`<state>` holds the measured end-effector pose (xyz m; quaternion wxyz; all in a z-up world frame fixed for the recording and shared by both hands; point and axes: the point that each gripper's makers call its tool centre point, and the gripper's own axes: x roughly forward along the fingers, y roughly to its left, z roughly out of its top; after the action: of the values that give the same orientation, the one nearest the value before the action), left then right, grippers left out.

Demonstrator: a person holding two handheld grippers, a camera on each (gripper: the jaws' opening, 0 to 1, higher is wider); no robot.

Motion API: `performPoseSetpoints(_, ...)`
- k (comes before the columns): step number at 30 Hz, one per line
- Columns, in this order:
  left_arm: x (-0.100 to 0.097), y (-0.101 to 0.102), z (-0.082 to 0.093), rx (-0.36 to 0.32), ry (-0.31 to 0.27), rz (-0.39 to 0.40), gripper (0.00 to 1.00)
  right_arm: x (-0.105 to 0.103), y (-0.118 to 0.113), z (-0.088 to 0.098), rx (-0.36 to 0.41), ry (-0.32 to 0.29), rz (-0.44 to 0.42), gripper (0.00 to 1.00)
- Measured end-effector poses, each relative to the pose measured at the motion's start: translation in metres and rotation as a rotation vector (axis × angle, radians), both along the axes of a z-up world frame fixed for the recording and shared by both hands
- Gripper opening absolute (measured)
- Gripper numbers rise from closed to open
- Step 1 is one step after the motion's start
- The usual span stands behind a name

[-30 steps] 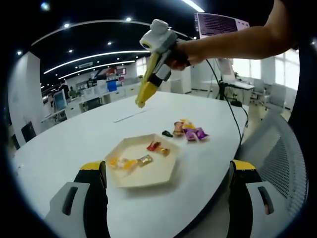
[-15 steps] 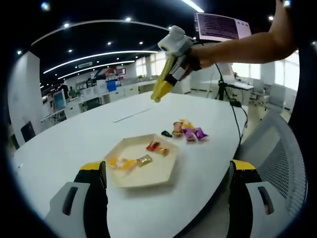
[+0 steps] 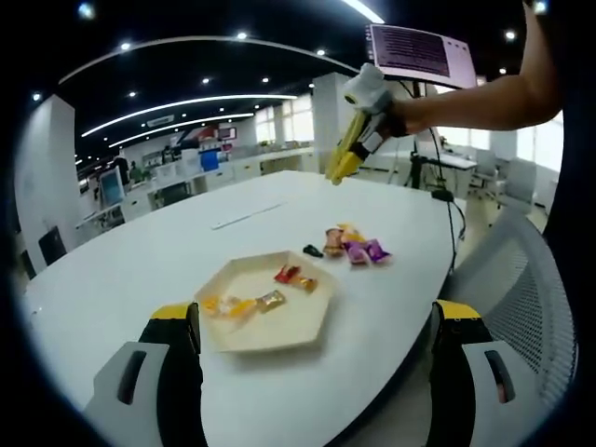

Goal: Place the target food into the container with the food tongs after gripping and lifting it, then release it inside without dropping or visibly crushing the food.

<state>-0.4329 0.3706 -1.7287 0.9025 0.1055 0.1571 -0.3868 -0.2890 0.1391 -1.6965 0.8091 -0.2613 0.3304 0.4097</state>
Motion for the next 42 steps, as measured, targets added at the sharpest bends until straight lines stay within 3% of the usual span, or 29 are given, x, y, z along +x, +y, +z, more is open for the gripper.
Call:
performPoseSetpoints(10, 0.000, 0.000, 0.001, -0.002, 0.000, 0.003, 0.99, 0.001, -0.005, -0.001, 0.040, -0.039, -0.045, 0.27)
performPoseSetpoints(16, 0.001, 0.001, 0.001, -0.005, -0.002, 0.009, 0.99, 0.011, 0.008, -0.014, 0.068, -0.033, -0.080, 0.28)
performPoseSetpoints(18, 0.001, 0.001, 0.001, -0.008, -0.001, 0.010, 0.99, 0.018, 0.011, -0.022, 0.070, -0.060, -0.099, 0.28)
performPoseSetpoints(27, 0.000, 0.000, 0.001, -0.004, 0.003, 0.006, 0.99, 0.031, 0.026, -0.068, 0.115, 0.017, -0.221, 0.27)
performPoseSetpoints(34, 0.001, 0.001, -0.001, -0.004, 0.010, 0.010, 0.99, 0.040, 0.036, -0.101, 0.081, 0.064, -0.302, 0.27)
performPoseSetpoints(39, 0.001, 0.001, -0.002, -0.004, 0.013, 0.010, 0.99, 0.044, 0.037, -0.122, 0.064, 0.132, -0.387, 0.27)
performPoseSetpoints(42, 0.001, 0.002, -0.001, -0.004, 0.014, 0.013, 0.99, 0.045, 0.042, -0.129, 0.052, 0.139, -0.400, 0.27)
